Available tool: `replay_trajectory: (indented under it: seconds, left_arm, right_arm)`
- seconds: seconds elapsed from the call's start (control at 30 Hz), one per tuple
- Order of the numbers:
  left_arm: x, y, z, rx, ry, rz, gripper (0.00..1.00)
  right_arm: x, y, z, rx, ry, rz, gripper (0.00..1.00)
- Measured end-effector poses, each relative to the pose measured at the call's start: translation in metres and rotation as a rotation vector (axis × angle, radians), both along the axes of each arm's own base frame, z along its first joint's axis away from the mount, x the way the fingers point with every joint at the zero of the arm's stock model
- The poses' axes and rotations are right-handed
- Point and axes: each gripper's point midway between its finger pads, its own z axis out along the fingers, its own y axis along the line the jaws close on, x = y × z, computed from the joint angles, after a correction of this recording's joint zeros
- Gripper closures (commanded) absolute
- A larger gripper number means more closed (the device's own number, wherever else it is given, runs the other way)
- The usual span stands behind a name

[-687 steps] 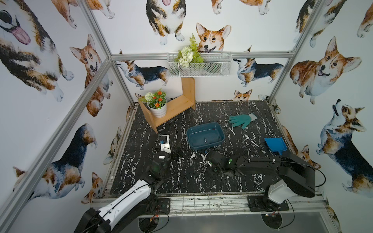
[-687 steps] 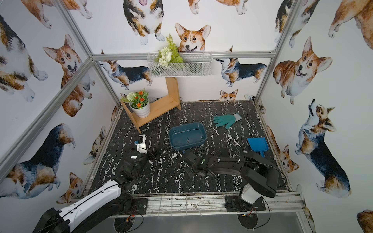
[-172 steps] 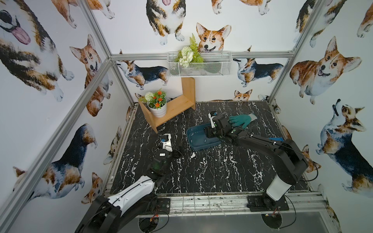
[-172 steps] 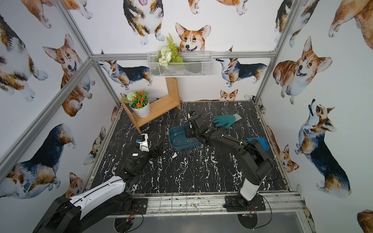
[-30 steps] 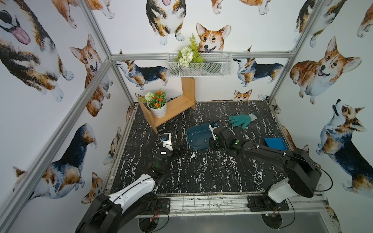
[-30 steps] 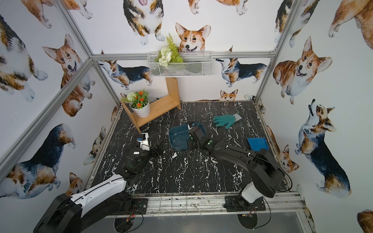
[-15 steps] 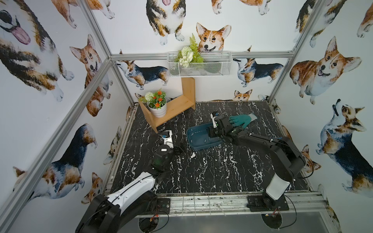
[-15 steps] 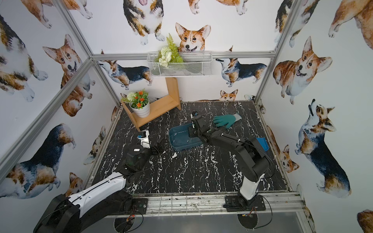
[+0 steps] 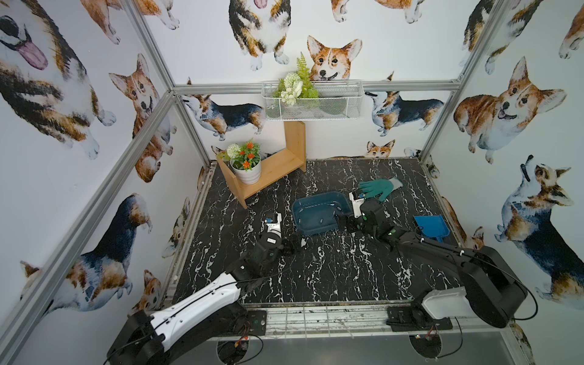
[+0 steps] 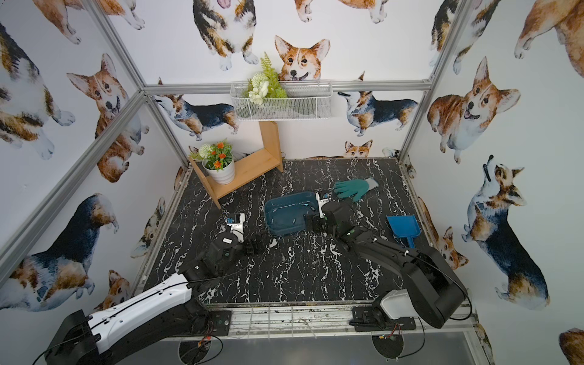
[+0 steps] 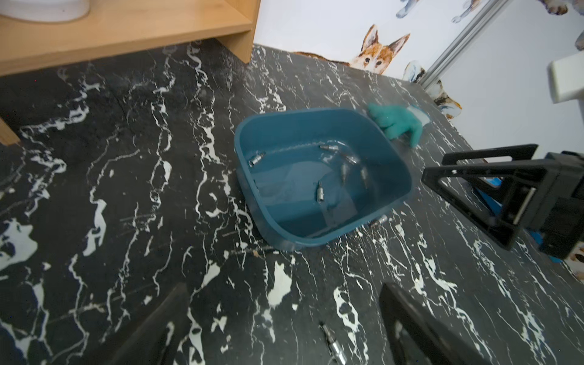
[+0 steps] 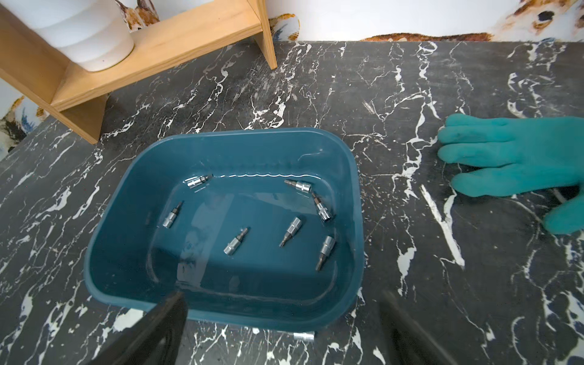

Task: Put the bit on the desktop into the storage box
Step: Place the screwdriver bit in the storage box, then pick up the screwdriver bit from the center of the board.

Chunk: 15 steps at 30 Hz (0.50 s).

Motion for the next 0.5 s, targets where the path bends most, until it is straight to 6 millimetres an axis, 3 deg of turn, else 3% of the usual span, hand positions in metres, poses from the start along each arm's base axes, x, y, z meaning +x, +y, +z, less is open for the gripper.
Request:
replay_trajectory:
  seconds: [0.3,0.5]
  left_arm:
    - [-0.018,-0.022,-0.017,0.023,0.121,0.04,0.0]
    - [-0.025,-0.048,-0.024,0.083,0.165,0.052,0.0]
  right_arm:
    - [0.002,-0.009,0.012,0.03,-0.091,-0.039,0.0]
    - [0.01,-0.028,0.013,0.031,-0.096,-0.156,0.0]
